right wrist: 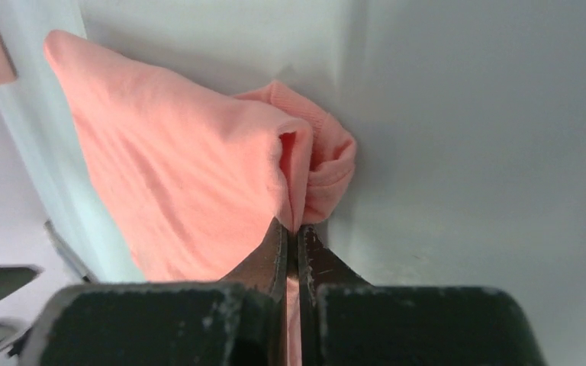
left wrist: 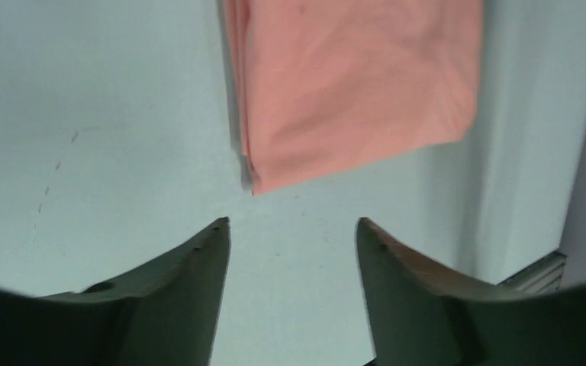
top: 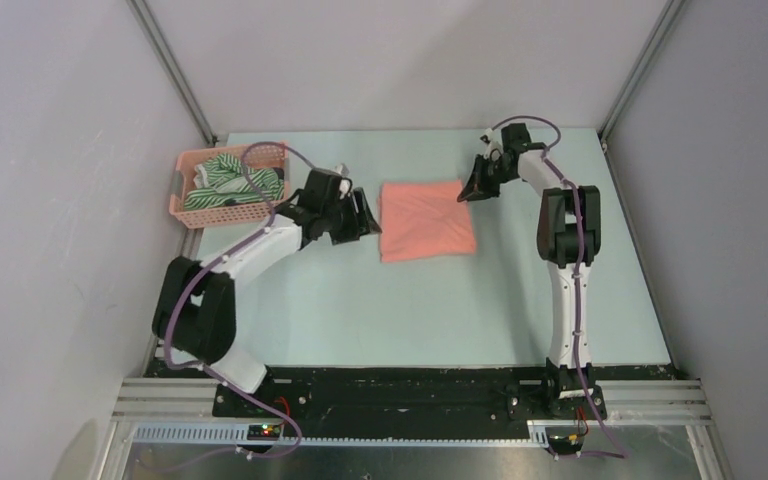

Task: Fold and stack the mixed laundry pile
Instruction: Move the T-shirt to the corner of the board.

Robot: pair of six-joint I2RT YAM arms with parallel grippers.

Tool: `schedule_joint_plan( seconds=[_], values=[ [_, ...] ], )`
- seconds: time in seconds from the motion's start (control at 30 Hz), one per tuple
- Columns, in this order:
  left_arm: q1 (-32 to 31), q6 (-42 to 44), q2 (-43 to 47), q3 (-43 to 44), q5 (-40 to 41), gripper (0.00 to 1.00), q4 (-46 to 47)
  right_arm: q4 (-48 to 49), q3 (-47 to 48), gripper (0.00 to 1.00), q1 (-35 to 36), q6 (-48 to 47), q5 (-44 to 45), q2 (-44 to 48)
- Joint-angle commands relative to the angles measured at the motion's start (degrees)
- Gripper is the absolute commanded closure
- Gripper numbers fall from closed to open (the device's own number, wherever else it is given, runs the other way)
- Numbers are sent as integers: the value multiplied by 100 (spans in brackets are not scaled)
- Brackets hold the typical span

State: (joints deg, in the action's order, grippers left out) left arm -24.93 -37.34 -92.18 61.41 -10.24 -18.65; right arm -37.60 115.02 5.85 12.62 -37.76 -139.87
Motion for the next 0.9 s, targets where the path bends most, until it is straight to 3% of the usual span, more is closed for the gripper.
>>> schedule_joint_plan(
  seconds=[0.0,0.47,0.7,0.87],
  values=[
    [70,497,591,413,-370,29,-263,-752,691,100,-332,-772,903,282],
    [338,864,1294,352,-649,25,-851,-949,1562,100,-1257,-1897,3249,328],
    [346,868,1271,325,-635,25,-865,333,1966,100,-1480,-2616,4284,-46],
    [348,754,1111,328,-654,25,-865,642,2607,100,-1526,-3183,4576,-444]
  ],
)
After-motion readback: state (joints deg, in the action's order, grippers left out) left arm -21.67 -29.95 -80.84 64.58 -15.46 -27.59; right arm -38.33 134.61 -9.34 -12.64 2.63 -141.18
